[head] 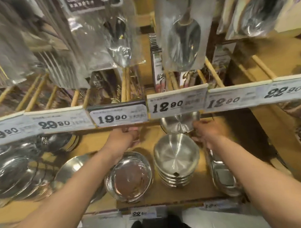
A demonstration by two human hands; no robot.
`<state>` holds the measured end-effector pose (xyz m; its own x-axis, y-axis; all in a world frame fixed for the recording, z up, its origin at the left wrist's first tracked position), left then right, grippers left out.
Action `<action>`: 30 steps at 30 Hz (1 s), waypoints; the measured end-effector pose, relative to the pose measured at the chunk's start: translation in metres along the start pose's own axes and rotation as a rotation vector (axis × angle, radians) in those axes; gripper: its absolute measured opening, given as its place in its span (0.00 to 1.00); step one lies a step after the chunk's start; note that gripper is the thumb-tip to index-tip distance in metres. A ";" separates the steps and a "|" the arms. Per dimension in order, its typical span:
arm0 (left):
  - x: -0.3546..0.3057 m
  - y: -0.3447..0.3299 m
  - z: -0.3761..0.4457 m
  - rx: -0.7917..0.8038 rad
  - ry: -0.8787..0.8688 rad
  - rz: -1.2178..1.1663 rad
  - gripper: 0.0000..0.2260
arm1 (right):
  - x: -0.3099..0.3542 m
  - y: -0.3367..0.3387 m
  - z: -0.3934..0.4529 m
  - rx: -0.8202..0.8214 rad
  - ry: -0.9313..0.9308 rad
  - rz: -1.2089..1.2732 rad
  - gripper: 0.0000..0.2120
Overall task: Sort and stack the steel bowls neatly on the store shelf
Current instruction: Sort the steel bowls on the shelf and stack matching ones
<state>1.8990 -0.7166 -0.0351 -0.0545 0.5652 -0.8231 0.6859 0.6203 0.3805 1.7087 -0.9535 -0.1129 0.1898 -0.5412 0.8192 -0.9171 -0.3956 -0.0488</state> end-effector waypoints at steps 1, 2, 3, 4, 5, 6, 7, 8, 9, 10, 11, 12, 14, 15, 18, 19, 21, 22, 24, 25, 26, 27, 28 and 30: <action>0.002 -0.001 -0.001 0.019 0.014 0.004 0.04 | -0.002 -0.002 0.002 -0.006 -0.010 0.006 0.07; 0.004 -0.001 -0.002 0.033 0.029 0.003 0.04 | -0.002 -0.003 0.003 -0.021 -0.005 0.006 0.07; 0.005 0.000 -0.002 0.039 0.042 0.004 0.04 | -0.001 -0.003 0.002 -0.040 0.010 -0.006 0.06; 0.005 0.001 -0.001 0.040 0.050 0.008 0.05 | 0.001 -0.003 0.001 -0.065 0.024 -0.026 0.05; 0.005 0.001 0.000 0.040 0.058 0.013 0.05 | 0.003 -0.002 -0.001 -0.088 0.034 -0.044 0.05; 0.005 0.002 0.001 0.039 0.066 0.014 0.06 | 0.005 0.000 -0.004 -0.103 0.037 -0.051 0.04; 0.004 0.003 0.003 0.034 0.079 0.012 0.06 | 0.007 0.004 -0.006 -0.111 0.037 -0.052 0.04; 0.004 0.003 0.006 0.031 0.093 0.010 0.07 | 0.009 0.009 -0.009 -0.118 0.035 -0.042 0.05; 0.004 0.001 0.009 0.036 0.101 0.023 0.08 | 0.010 0.015 -0.012 -0.127 0.027 -0.034 0.05; 0.003 -0.001 0.013 0.051 0.102 0.047 0.10 | 0.011 0.022 -0.017 -0.137 0.014 -0.022 0.06; 0.002 -0.005 0.017 0.074 0.100 0.068 0.12 | 0.011 0.028 -0.022 -0.147 0.001 -0.008 0.06; 0.002 -0.011 0.022 0.101 0.101 0.079 0.13 | 0.010 0.035 -0.028 -0.159 -0.006 0.007 0.06; 0.005 -0.024 0.032 0.148 0.123 0.105 0.13 | 0.009 0.050 -0.040 -0.195 0.000 0.030 0.06; 0.006 -0.030 0.036 0.169 0.139 0.126 0.12 | 0.006 0.057 -0.047 -0.217 0.004 0.049 0.07; 0.004 -0.048 0.041 0.239 0.157 0.202 0.06 | -0.004 0.083 -0.071 -0.302 0.002 0.105 0.07; 0.001 -0.055 0.042 0.264 0.157 0.225 0.06 | -0.008 0.091 -0.080 -0.331 0.000 0.120 0.06; -0.007 -0.069 0.044 0.317 0.140 0.249 0.08 | -0.015 0.106 -0.100 -0.388 -0.002 0.166 0.06; -0.010 -0.076 0.045 0.339 0.136 0.248 0.09 | -0.019 0.111 -0.110 -0.416 0.000 0.184 0.06; -0.013 -0.089 0.050 0.361 0.134 0.240 0.11 | -0.027 0.119 -0.129 -0.462 0.017 0.228 0.07; -0.013 -0.094 0.053 0.364 0.134 0.252 0.12 | -0.031 0.120 -0.138 -0.483 0.023 0.252 0.07; -0.013 -0.098 0.056 0.357 0.134 0.259 0.11 | -0.034 0.121 -0.145 -0.507 0.027 0.270 0.07; -0.012 -0.101 0.060 0.347 0.135 0.257 0.09 | -0.036 0.120 -0.153 -0.527 0.029 0.285 0.07; -0.013 -0.104 0.062 0.331 0.132 0.255 0.07 | -0.037 0.119 -0.158 -0.539 0.034 0.296 0.06; -0.010 -0.107 0.063 0.321 0.117 0.299 0.07 | -0.036 0.115 -0.167 -0.546 0.054 0.317 0.06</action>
<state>1.8719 -0.8232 -0.0937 0.1111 0.7633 -0.6364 0.8734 0.2306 0.4290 1.5382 -0.8557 -0.0530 -0.1249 -0.5265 0.8410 -0.9753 0.2207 -0.0067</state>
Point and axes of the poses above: each hand's wrist, its own z-axis towards the middle knuckle, its own y-axis out of the back of the hand, x = y × z, the point moved 7 cm from there along z, towards the middle knuckle, and after that the axes turned 10 degrees about z, right-handed, at the moved point
